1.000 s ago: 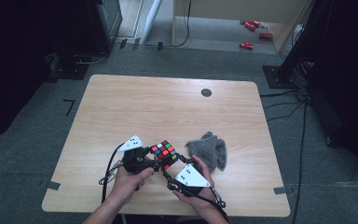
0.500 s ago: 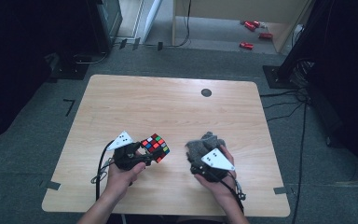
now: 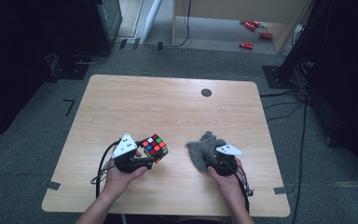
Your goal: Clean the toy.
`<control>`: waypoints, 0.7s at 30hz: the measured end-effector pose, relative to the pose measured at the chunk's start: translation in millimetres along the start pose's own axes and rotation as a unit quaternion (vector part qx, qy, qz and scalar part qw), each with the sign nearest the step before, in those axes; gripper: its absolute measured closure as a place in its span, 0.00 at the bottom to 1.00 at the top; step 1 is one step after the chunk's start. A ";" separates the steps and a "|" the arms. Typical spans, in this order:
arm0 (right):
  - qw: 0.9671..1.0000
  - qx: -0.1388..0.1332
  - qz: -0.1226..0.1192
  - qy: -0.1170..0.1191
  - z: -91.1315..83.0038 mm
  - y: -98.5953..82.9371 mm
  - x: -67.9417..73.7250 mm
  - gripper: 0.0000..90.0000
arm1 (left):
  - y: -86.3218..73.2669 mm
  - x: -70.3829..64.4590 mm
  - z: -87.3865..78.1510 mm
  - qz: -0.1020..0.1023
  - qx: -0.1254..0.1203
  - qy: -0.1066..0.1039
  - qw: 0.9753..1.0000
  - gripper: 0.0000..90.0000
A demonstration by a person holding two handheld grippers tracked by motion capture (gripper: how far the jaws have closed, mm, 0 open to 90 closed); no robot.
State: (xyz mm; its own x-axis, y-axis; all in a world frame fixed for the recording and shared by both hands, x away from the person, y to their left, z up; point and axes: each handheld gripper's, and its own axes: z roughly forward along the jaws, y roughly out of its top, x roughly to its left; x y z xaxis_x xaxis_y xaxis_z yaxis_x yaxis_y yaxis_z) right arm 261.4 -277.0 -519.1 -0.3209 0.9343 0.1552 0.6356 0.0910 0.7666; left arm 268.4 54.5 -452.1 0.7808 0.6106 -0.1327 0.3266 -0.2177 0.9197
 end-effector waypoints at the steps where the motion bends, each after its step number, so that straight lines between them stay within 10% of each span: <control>1: 1.000 0.003 0.006 0.005 -1.8 1.2 0.1 0.70 | -0.2 -1.0 0.4 0.009 0.002 0.003 1.000 0.38; 7: 0.993 -0.066 0.028 0.090 -25.0 15.6 16.3 0.74 | -3.6 -12.2 6.6 0.078 0.027 0.019 0.996 0.38; 14: 0.972 -0.153 -0.024 0.175 -59.2 35.6 70.6 0.74 | -10.1 -34.1 19.5 0.138 0.058 0.005 0.989 0.38; 18: 0.960 -0.167 -0.030 0.223 -65.8 37.4 92.6 0.73 | -12.6 -46.0 25.3 0.162 0.069 -0.002 0.984 0.38; 21: 0.961 -0.139 -0.052 0.233 -57.4 33.3 106.4 0.72 | -11.8 -53.2 24.6 0.173 0.060 -0.001 0.983 0.38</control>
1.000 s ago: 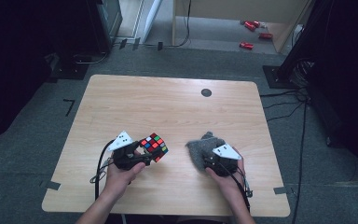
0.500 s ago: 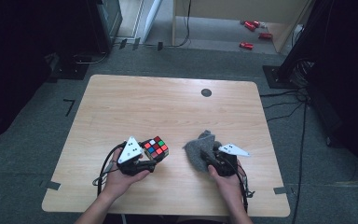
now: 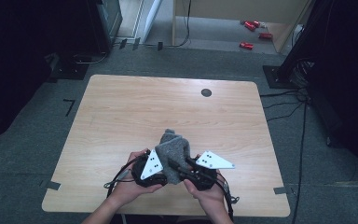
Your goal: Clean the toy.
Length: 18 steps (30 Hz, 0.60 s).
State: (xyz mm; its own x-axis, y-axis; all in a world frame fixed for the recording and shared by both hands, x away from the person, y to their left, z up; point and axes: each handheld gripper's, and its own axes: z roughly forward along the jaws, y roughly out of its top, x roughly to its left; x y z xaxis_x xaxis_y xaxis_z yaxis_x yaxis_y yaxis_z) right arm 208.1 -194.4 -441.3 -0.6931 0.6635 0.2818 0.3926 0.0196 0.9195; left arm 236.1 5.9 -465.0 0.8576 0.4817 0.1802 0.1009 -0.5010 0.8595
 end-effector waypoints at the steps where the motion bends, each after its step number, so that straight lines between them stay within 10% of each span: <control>1: 1.000 0.009 -0.009 -0.013 3.3 -3.0 0.6 0.72 | 0.9 -0.4 -0.8 0.005 0.003 0.007 1.000 0.38; 9: 0.997 -0.010 0.009 -0.073 -11.7 -1.4 -25.8 0.72 | -0.3 8.7 -6.0 -0.016 -0.011 0.011 1.000 0.38; 14: 0.999 -0.006 -0.033 -0.012 -3.3 1.1 -0.5 0.71 | 1.4 3.0 -4.0 -0.006 -0.008 0.004 1.000 0.38; 18: 0.999 -0.006 -0.034 -0.029 -1.7 0.2 -3.6 0.69 | 1.6 5.6 -8.3 -0.011 -0.018 0.007 1.000 0.38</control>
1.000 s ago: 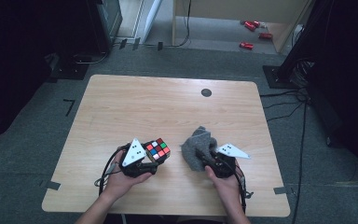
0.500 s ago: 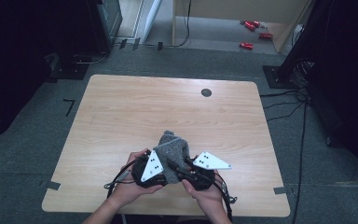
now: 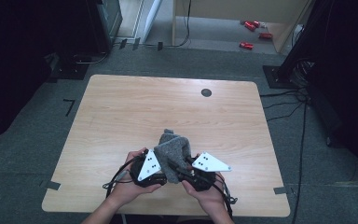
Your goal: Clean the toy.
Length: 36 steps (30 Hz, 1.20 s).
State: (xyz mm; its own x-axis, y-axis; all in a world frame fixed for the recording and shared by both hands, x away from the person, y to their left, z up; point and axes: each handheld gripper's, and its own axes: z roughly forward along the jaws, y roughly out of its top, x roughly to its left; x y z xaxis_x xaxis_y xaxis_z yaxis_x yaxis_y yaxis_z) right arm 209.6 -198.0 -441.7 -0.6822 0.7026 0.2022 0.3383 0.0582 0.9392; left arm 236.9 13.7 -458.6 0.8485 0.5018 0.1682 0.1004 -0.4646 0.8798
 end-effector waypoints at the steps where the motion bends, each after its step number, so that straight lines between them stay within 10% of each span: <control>1: 1.000 -0.003 0.013 -0.006 -1.6 -0.2 -4.9 0.69 | -0.3 1.7 -0.9 -0.002 -0.001 0.000 1.000 0.38; 6: 0.997 -0.010 0.048 -0.053 -14.9 1.1 -29.1 0.69 | -0.5 6.5 -4.2 -0.014 -0.022 -0.009 1.000 0.38; 15: 0.994 -0.024 0.101 0.012 -10.8 -6.1 -37.2 0.69 | -0.5 10.6 -13.3 -0.034 -0.075 -0.037 0.996 0.38; 21: 0.993 0.024 0.111 0.020 1.4 -19.6 -43.6 0.69 | 0.3 16.1 -20.1 -0.042 -0.099 -0.048 0.993 0.38; 29: 0.994 -0.043 0.099 0.025 -14.9 -3.5 -37.4 0.69 | 0.1 11.6 -15.2 -0.034 -0.088 -0.062 0.994 0.38; 36: 0.992 0.029 0.120 0.019 1.6 -20.9 -43.5 0.69 | 0.2 16.0 -18.8 -0.049 -0.100 -0.066 0.992 0.38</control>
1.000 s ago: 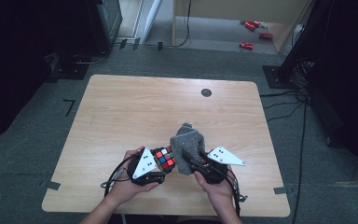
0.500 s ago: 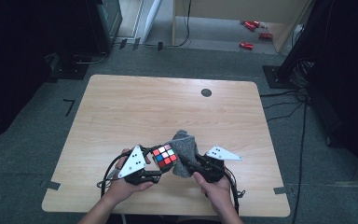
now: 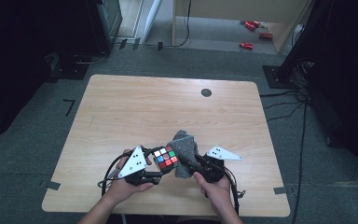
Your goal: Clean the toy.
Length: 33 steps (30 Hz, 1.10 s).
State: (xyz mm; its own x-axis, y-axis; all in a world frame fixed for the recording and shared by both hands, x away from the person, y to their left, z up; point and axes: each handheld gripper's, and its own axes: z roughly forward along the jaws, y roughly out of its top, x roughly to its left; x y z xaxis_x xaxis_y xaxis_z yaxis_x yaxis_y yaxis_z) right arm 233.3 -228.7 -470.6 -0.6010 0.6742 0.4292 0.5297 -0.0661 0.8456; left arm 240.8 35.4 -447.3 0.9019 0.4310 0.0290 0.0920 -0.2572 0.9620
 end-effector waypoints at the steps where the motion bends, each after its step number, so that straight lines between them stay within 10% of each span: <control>1: 1.000 -0.003 -0.003 -0.001 -1.1 0.6 0.3 0.69 | -0.4 0.6 0.3 -0.001 0.001 -0.001 1.000 0.38; 7: 0.997 -0.073 -0.018 0.021 -17.4 14.3 12.9 0.69 | -2.4 -1.3 3.5 0.000 0.009 -0.006 1.000 0.38; 15: 1.000 -0.012 0.000 0.000 -0.7 0.5 3.6 0.69 | -2.1 3.7 -0.2 -0.014 0.000 -0.003 1.000 0.38; 21: 0.996 -0.083 -0.009 0.018 -18.9 15.1 12.5 0.69 | -6.4 -0.9 7.1 0.003 0.025 0.003 1.000 0.38; 29: 1.000 -0.022 0.001 -0.001 -1.8 0.3 7.3 0.69 | -2.3 8.5 -1.1 -0.043 -0.006 -0.006 0.999 0.38; 33: 0.999 -0.040 -0.002 0.004 -7.8 6.7 8.9 0.69 | -4.1 10.5 -0.5 -0.048 -0.003 -0.006 0.999 0.38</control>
State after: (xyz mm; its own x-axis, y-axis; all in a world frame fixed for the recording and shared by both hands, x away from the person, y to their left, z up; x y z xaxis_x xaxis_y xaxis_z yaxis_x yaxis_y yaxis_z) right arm 226.8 -228.9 -458.6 -0.6085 0.6686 0.4274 0.4780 -0.1211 0.8700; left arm 249.7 41.4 -450.8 0.8941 0.4426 -0.0678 0.1767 -0.2097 0.9617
